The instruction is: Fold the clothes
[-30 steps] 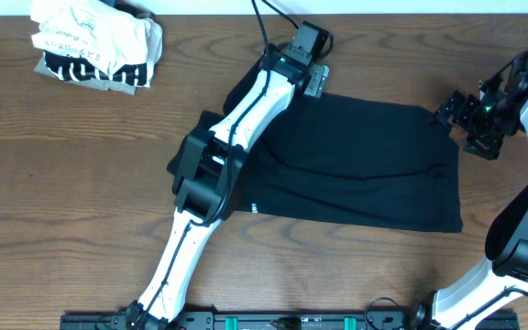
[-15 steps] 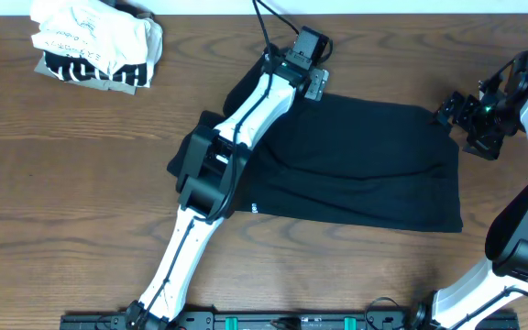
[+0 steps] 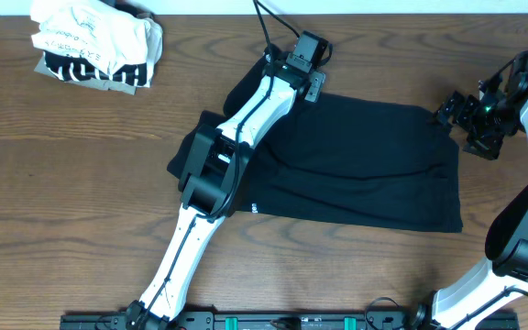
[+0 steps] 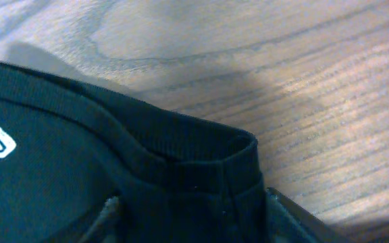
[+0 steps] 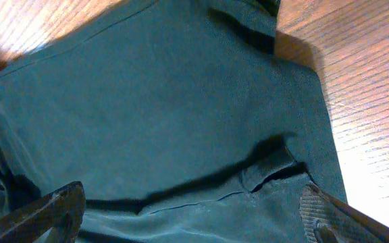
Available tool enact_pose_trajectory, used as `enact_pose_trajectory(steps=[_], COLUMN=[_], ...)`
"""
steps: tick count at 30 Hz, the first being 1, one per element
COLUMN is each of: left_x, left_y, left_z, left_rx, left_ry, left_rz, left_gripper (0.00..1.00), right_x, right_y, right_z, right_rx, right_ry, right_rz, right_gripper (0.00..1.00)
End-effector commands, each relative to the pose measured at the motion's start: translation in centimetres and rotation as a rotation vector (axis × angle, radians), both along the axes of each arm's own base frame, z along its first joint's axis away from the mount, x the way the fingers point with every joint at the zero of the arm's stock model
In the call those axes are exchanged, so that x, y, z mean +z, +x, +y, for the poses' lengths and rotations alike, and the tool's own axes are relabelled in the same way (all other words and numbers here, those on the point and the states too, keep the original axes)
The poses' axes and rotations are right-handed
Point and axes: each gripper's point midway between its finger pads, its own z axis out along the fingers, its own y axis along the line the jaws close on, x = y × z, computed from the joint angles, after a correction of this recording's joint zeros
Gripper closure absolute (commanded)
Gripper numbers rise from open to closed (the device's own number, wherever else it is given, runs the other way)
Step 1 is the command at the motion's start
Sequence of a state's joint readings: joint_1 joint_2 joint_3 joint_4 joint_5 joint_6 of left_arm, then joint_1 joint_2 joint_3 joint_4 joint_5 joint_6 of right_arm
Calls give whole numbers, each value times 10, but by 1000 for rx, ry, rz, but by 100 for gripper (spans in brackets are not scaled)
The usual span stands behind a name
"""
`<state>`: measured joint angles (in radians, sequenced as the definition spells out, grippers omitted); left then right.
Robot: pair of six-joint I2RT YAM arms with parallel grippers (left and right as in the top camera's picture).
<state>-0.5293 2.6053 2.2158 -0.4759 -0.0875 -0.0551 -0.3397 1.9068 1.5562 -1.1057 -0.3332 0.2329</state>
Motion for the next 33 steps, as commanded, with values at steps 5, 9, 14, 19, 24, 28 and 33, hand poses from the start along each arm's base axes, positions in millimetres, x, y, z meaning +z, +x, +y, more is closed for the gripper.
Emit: enact_pose_trajectory(steps=[5, 9, 14, 19, 24, 28, 33], left_x=[-4, -6, -6, -8, -9, -10, -11], left_y=[7, 4, 4, 1, 0, -1, -2], left_z=[10, 12, 12, 14, 14, 14, 15], left_rx=[31, 32, 40, 40, 40, 40, 39], left_ry=[53, 59, 55, 63, 65, 67, 73], left_rz=[-22, -12, -6, 8, 10, 14, 23], left_gripper=[71, 87, 91, 94, 94, 94, 94], right_x=[-4, -5, -2, -26, -66, -93, -104], right_y=[5, 16, 40, 47, 45, 47, 55], right_z=[-8, -22, -38, -47, -45, -41, -37], right_rx=[-35, -77, -135, -177, -193, -184, -179], right_ry=[-55, -115, -173, -192, -159, -120, -88], right_rz=[0, -35, -120, -89, -7, 24, 7], right_gripper=[1, 1, 2, 6, 6, 7, 9])
